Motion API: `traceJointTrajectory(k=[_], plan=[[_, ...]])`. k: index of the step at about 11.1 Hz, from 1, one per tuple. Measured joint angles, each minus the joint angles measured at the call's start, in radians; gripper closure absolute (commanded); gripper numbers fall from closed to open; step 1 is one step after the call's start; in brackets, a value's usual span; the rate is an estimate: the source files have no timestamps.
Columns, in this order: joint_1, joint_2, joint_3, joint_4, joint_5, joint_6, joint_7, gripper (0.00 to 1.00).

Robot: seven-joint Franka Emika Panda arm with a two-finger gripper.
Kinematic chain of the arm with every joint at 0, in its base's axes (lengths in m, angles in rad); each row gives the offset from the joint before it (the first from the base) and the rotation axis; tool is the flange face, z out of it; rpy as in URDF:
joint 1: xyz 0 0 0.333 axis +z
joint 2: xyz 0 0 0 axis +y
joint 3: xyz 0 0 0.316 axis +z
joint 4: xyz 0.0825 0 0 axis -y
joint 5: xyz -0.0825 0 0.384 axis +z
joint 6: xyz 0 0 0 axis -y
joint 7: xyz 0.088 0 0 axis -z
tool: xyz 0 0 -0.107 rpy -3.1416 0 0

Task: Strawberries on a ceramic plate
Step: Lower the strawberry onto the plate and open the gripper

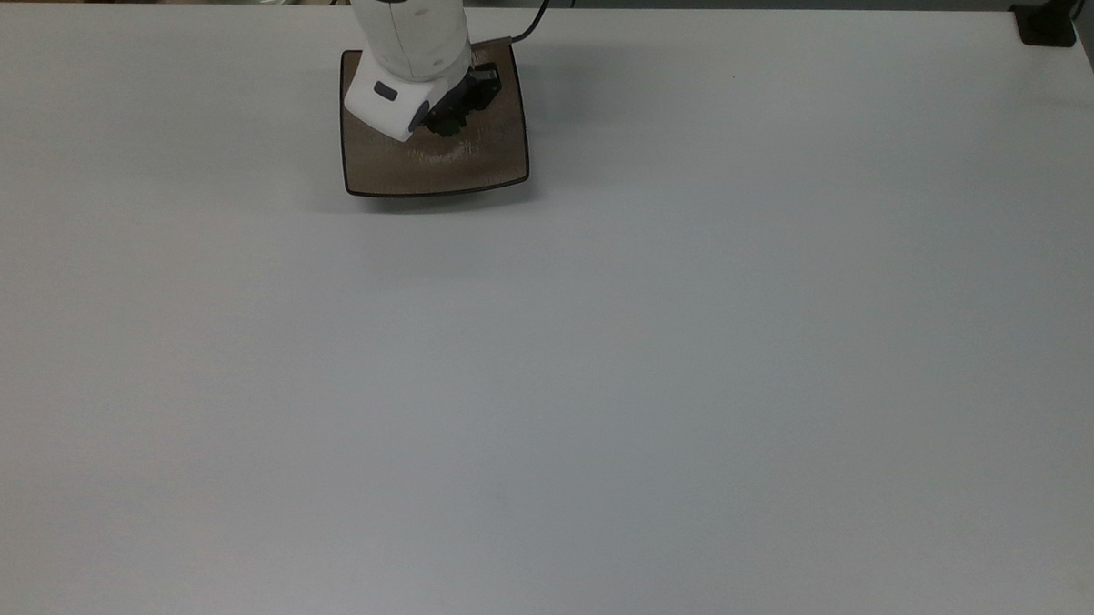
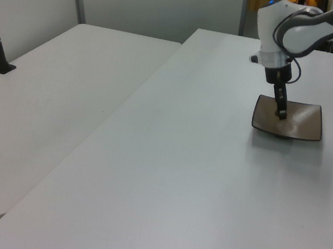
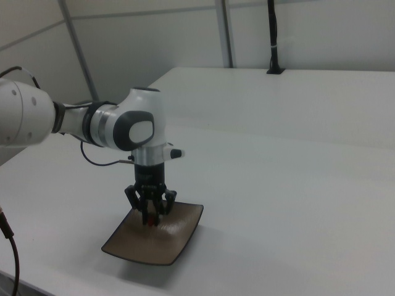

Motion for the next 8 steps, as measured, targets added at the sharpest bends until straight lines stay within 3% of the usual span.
traceJointTrajectory(k=[2, 3, 4, 5, 7, 8], plan=[[0.000, 0.009, 0.000, -0.033, -0.008, 0.031, 0.000, 0.84], [0.000, 0.017, 0.000, -0.040, -0.014, 0.049, 0.000, 0.79], [-0.002, 0.024, 0.000, -0.044, -0.015, 0.060, 0.000, 0.68], [-0.006, 0.026, 0.000, -0.045, -0.016, 0.060, 0.000, 0.57], [-0.012, 0.026, 0.000, -0.047, -0.019, 0.060, 0.000, 0.00], [-0.015, 0.026, 0.000, -0.047, -0.019, 0.060, 0.000, 0.00]])
